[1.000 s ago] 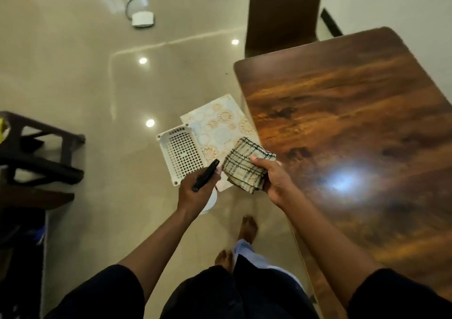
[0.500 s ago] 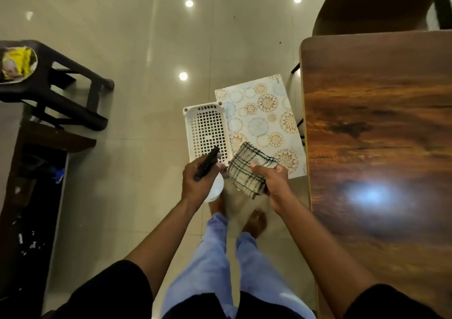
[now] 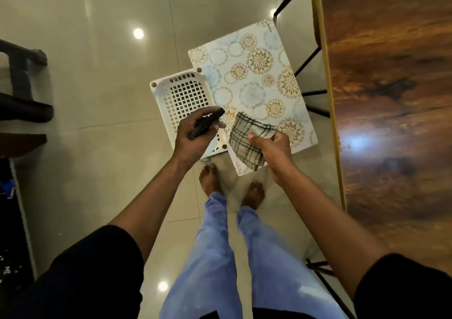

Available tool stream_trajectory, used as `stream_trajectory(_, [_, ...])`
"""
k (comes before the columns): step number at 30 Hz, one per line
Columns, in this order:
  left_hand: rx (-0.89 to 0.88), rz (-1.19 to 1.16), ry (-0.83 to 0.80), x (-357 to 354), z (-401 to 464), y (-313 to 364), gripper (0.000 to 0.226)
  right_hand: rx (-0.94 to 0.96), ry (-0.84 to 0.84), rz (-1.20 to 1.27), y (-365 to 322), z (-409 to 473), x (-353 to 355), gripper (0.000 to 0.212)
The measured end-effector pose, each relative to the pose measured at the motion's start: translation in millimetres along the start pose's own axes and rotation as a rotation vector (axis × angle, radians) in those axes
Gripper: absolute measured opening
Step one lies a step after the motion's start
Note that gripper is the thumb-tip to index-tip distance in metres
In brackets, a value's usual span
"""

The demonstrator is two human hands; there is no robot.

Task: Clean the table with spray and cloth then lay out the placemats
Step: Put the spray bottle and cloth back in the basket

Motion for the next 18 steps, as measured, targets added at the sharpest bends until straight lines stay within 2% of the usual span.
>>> stream_trajectory(4, [-0.043, 0.057, -0.119, 0, 17, -21, 0.046, 0.019, -0.012, -0.037, 4, 20, -4, 0.029])
stream_trajectory(7, [-0.058, 0.055, -0.177, -3, 24, -33, 0.047, 0.013, -0.004, -0.078, 8, 30, -4, 0.036])
stream_trajectory(12, [-0.071, 0.035, -0.297, -12, 32, -44, 0.043, 0.051, -0.013, -0.056, 8, 40, -3, 0.024])
stream_trajectory(18, [-0.072, 0.030, -0.343, -11, 34, -57, 0.041, 0.069, -0.028, -0.069, 5, 46, -1, 0.026])
Point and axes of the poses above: each hand's wrist, its own z-axis towards the middle knuckle, its own x-axis out of the back of the hand, y = z × x, the point moved 7 cm from there along z, towards the middle knuckle, and after that the axes turned 9 degrees about -y, right-handed, at the moved point
